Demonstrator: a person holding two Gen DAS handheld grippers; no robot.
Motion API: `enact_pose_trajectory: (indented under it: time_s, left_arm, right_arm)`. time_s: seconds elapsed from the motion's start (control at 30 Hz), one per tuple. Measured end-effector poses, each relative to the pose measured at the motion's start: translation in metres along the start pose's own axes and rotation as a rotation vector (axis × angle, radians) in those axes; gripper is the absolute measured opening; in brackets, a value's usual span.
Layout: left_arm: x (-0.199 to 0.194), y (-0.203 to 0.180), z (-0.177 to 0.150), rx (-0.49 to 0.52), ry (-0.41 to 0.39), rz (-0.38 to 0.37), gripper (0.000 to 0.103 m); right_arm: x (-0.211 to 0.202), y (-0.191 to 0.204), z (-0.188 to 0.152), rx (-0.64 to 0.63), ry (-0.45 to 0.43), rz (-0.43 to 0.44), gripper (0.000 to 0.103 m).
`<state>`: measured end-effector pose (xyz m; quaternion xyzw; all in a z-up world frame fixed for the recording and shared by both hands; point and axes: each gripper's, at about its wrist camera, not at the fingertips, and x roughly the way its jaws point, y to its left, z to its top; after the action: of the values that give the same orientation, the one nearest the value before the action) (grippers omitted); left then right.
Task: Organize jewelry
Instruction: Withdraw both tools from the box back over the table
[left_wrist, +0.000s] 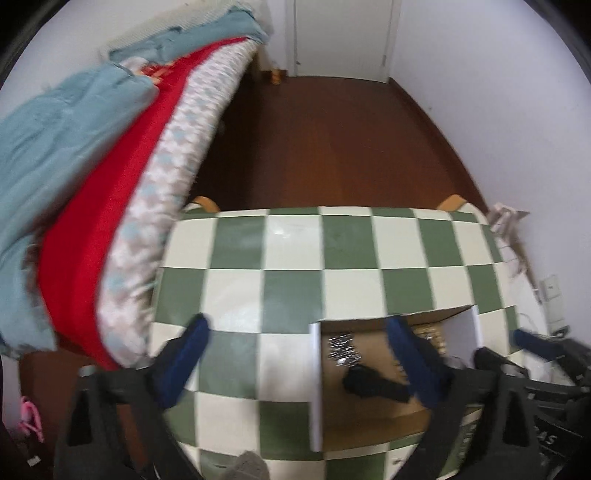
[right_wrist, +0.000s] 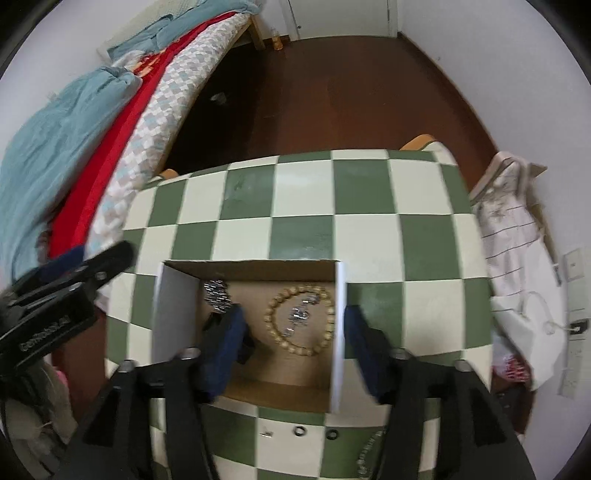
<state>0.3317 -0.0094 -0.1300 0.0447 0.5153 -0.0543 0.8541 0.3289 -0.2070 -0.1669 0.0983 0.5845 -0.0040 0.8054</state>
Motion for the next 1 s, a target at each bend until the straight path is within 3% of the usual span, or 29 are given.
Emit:
enact_pose_trajectory:
  time_s: [0.03, 0.07, 0.17, 0.3, 0.53, 1.0]
  left_arm:
    - [-0.001, 0.001, -0.004, 0.001, -0.003, 0.022, 0.103]
    - [-0.003, 0.002, -0.009, 0.001, -0.007, 0.044, 0.103]
    - [-0.007, 0.004, -0.024, 0.008, -0.022, 0.076, 0.103]
    - [-0.011, 0.004, -0.044, 0.009, -0.021, 0.09, 0.103]
    - [-0.032, 0.006, -0.069, -0.015, -0.042, 0.108, 0.103]
    - [-0.12, 0.003, -0.106, -0.018, -0.196, 0.108, 0.103]
  right_arm:
    - [-0.002, 0.001, -0.003, -0.013, -0.006, -0.03, 0.089]
    - [-0.003, 0.002, -0.007, -0.026, -0.011, -0.069, 0.094]
    - [0.001, 0.002, -0.021, -0.047, 0.004, -0.157, 0.101]
    - [0.008, -0.001, -0.041, -0.049, 0.022, -0.194, 0.102]
    - [-0.004, -0.001, -0.065, -0.025, -0.006, -0.186, 0.103]
    - [-0.096, 0.017, -0.107, -0.045, -0.197, -0.196, 0.103]
